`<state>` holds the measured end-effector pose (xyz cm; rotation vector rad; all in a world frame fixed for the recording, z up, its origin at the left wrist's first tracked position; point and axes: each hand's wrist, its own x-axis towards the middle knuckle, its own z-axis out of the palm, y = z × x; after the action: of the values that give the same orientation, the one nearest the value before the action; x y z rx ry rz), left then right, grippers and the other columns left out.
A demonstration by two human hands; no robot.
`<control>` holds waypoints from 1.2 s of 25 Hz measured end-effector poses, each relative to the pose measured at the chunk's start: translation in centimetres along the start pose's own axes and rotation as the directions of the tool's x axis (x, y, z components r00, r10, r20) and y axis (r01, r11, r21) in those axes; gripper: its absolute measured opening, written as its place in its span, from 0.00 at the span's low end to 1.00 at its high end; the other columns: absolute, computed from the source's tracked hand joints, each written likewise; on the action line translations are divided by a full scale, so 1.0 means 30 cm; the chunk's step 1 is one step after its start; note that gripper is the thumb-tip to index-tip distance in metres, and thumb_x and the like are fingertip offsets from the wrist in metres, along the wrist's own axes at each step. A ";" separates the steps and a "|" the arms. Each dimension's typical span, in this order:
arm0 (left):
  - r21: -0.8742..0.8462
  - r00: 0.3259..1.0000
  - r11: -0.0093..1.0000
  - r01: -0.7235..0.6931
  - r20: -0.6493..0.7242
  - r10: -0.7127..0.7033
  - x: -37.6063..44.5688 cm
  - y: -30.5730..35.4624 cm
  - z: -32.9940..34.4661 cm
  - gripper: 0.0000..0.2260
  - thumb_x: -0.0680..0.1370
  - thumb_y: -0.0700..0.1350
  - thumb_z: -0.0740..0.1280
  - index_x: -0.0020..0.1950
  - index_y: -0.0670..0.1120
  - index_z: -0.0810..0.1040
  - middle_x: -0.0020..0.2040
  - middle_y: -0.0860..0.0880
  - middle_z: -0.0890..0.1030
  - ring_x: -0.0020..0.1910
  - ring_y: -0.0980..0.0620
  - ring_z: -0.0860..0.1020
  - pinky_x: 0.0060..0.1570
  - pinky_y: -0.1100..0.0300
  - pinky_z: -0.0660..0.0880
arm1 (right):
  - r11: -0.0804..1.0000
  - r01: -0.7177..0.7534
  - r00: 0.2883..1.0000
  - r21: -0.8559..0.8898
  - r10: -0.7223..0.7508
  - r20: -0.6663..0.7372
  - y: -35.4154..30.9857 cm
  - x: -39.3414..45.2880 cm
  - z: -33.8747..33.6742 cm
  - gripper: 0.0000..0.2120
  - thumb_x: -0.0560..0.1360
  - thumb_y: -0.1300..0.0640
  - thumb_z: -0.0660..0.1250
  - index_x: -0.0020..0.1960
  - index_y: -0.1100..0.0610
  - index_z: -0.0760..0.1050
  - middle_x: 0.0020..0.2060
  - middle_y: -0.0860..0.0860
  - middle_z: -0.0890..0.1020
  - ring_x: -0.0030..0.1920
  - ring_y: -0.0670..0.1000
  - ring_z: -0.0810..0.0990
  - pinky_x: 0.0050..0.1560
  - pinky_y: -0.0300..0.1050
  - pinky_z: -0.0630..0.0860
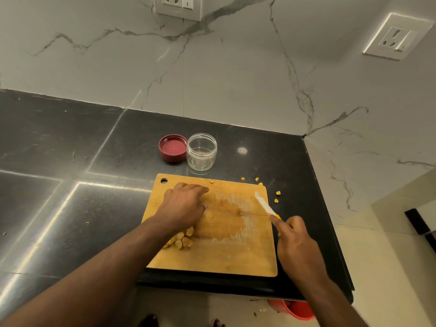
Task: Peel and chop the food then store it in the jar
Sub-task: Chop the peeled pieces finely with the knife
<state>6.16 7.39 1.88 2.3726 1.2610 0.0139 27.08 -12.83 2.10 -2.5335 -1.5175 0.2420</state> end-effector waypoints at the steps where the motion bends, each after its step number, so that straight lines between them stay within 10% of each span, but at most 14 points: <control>1: 0.005 1.000 1.000 -0.001 0.006 0.001 0.012 0.011 0.004 0.24 0.81 0.54 0.64 0.77 0.57 0.64 0.77 0.56 0.66 0.76 0.49 0.60 0.72 0.45 0.61 | 0.998 0.018 1.000 0.062 -0.018 0.001 -0.018 -0.009 0.003 0.22 0.81 0.55 0.61 0.74 0.43 0.66 0.47 0.44 0.65 0.33 0.46 0.73 0.32 0.38 0.76; 18: 0.073 0.945 0.943 -0.325 0.001 0.326 -0.018 0.127 0.046 0.25 0.83 0.44 0.60 0.76 0.67 0.61 0.79 0.57 0.58 0.78 0.50 0.52 0.74 0.45 0.54 | 0.903 -0.012 1.000 0.429 0.002 0.025 -0.115 -0.071 0.023 0.23 0.81 0.55 0.62 0.74 0.39 0.65 0.49 0.38 0.69 0.49 0.38 0.73 0.44 0.30 0.73; 24: 0.078 0.995 0.993 -0.086 -0.047 0.090 0.017 0.044 0.021 0.27 0.83 0.46 0.60 0.78 0.66 0.56 0.79 0.55 0.59 0.78 0.48 0.55 0.73 0.41 0.56 | 0.897 -0.007 0.999 0.441 -0.009 0.035 -0.133 -0.062 0.016 0.23 0.81 0.56 0.63 0.73 0.41 0.67 0.48 0.38 0.69 0.48 0.40 0.74 0.42 0.30 0.71; 30: 0.230 0.942 0.914 -0.335 0.089 0.323 -0.022 0.081 0.030 0.29 0.83 0.45 0.60 0.77 0.69 0.54 0.80 0.55 0.55 0.78 0.46 0.51 0.73 0.42 0.51 | 0.891 0.003 0.999 0.453 -0.027 0.045 -0.167 -0.044 0.005 0.22 0.81 0.55 0.62 0.73 0.42 0.67 0.49 0.39 0.70 0.51 0.37 0.72 0.45 0.31 0.73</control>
<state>7.87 5.37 2.17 2.7537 0.8667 -0.0985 22.15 -11.65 3.19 -2.1557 -1.3071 0.5880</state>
